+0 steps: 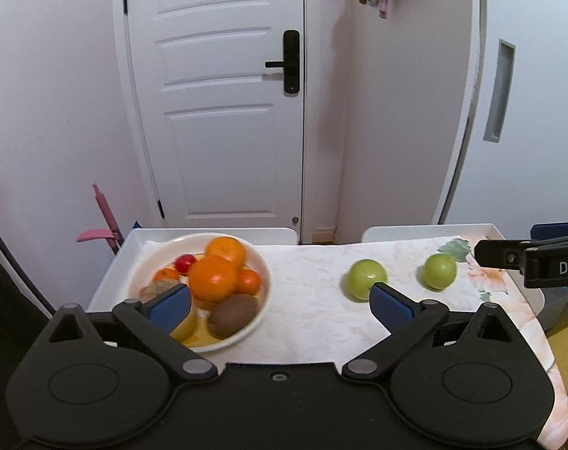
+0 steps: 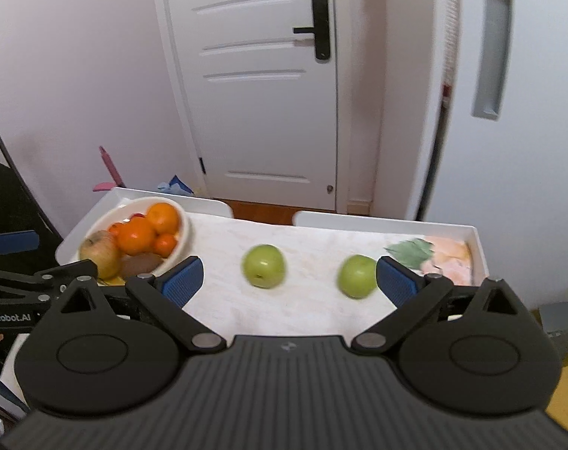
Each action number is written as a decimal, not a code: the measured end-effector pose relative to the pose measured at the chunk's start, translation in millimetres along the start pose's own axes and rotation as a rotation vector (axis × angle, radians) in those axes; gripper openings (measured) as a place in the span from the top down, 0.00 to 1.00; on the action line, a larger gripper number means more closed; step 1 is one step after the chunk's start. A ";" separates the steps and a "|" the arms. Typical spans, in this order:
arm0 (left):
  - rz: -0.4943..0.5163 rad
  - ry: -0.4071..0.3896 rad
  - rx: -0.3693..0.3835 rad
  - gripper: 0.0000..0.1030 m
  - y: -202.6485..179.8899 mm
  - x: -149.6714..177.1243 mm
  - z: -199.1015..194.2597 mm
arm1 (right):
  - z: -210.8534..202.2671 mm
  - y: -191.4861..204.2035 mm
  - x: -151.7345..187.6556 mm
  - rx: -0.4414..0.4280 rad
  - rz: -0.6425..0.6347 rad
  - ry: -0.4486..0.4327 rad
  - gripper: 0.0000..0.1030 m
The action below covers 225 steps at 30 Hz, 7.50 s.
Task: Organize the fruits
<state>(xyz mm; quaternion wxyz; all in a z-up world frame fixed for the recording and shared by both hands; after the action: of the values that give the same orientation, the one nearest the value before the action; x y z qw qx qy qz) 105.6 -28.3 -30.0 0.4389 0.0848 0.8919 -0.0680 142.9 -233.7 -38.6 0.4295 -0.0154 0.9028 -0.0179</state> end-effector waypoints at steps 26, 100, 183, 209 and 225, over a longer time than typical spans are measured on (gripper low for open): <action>0.001 0.136 -0.016 0.00 -54.9 11.9 159.9 | 135.9 -76.4 31.3 -0.084 -0.064 0.110 0.00; -0.125 0.046 -0.028 0.42 45.0 -11.0 42.6 | 74.5 94.5 -30.1 -0.266 -0.132 -0.003 0.32; -0.114 0.117 0.029 0.09 231.4 -13.8 87.7 | 216.0 281.2 -71.8 -0.270 -0.052 0.101 0.31; -0.096 0.030 0.060 0.09 183.1 -31.4 30.3 | 98.0 224.2 -82.0 -0.223 0.030 -0.018 0.13; -0.076 -0.046 0.014 0.09 93.0 -29.1 -72.3 | -66.6 101.7 -27.7 0.022 0.066 -0.028 0.04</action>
<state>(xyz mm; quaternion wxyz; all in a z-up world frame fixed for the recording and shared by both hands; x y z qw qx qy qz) 86.9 74.0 32.5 0.4559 0.0525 0.8836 -0.0929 107.4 -129.7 20.2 0.4426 0.0191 0.8964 -0.0135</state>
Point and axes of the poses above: each gripper's, at about its wrist camera, not at the fingertips, and z roughly the way its jaws point, y to its left, x to its underside, the point moved 5 cm from there along z, roughly the way its jaws point, and after that the axes turned 12 degrees about x, right-handed, at the moved point
